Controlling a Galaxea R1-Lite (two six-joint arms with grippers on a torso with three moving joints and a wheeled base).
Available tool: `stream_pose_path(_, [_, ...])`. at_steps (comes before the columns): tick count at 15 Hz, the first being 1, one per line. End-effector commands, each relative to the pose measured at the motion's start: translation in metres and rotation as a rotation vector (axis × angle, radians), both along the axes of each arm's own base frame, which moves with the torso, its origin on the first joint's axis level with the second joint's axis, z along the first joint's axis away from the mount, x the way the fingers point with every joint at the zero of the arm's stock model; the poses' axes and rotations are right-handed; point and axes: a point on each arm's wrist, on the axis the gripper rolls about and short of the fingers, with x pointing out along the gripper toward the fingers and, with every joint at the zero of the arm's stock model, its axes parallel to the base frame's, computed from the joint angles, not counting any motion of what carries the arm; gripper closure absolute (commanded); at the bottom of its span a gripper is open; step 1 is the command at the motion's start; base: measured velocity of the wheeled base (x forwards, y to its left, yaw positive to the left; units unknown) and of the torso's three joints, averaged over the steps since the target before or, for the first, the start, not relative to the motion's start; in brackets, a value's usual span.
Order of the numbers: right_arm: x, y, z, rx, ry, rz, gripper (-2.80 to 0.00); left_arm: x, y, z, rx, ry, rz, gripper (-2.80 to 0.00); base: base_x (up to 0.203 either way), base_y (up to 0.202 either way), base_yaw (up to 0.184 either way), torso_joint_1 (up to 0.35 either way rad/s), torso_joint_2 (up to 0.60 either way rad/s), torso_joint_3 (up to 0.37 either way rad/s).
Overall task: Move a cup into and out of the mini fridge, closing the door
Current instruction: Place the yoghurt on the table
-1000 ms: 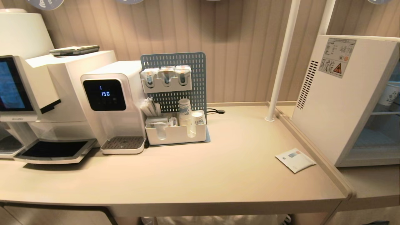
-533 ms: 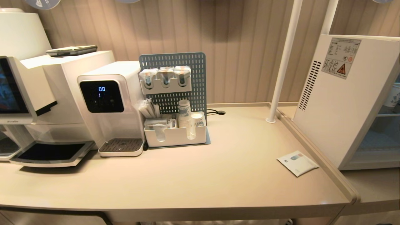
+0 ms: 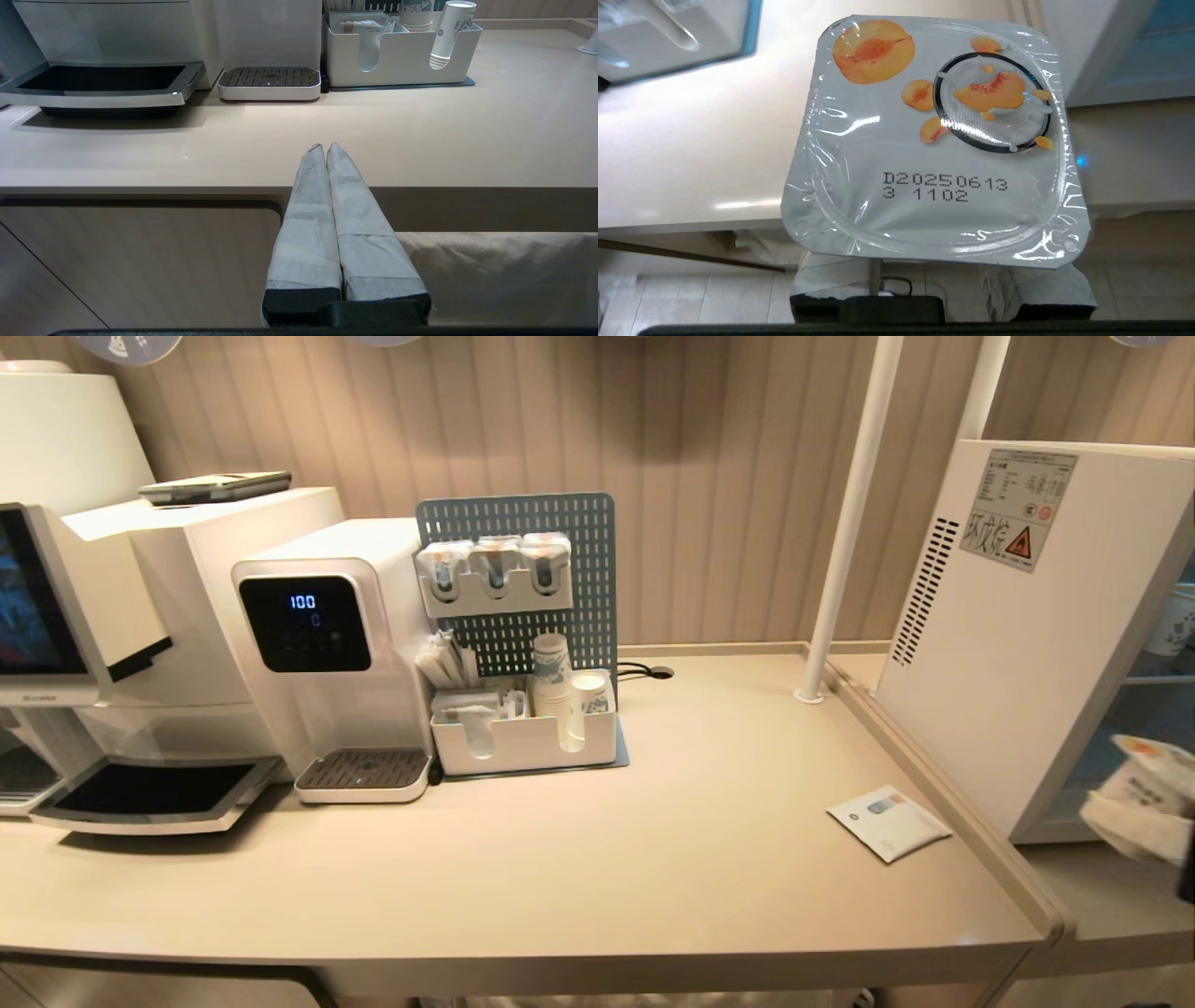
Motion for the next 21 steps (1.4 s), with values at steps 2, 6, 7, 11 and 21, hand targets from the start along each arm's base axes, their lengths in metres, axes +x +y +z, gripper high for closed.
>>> stream_pose_path(2, [0.095, 0.012, -0.083, -0.003, 0.132, 0.052, 0.00, 0.000, 0.000, 0.000, -0.001, 0.003, 0.001, 0.00, 0.000, 0.000, 0.000, 0.000, 0.00, 0.000])
stream_pose_path(6, [0.154, 0.035, -0.165, -0.045, 0.149, 0.076, 0.00, 0.000, 0.000, 0.000, -0.001, 0.002, 0.001, 0.00, 0.000, 0.000, 0.000, 0.000, 0.00, 0.000])
stream_pose_path(7, [0.178, 0.042, -0.172, -0.058, 0.090, 0.060, 0.00, 0.000, 0.000, 0.000, -0.002, 0.002, 0.001, 0.00, 0.000, 0.000, 0.000, 0.000, 0.00, 0.000])
stream_pose_path(11, [0.254, 0.061, -0.182, -0.129, -0.082, -0.087, 0.00, 0.000, 0.000, 0.000, -0.002, 0.002, 0.001, 0.00, 0.000, 0.000, 0.000, 0.000, 0.00, 0.000])
stream_pose_path(21, [0.265, 0.070, -0.208, -0.292, -0.028, -0.158, 0.00, 0.000, 0.000, 0.000, -0.002, 0.002, 0.001, 0.00, 0.000, 0.000, 0.000, 0.000, 0.00, 0.000])
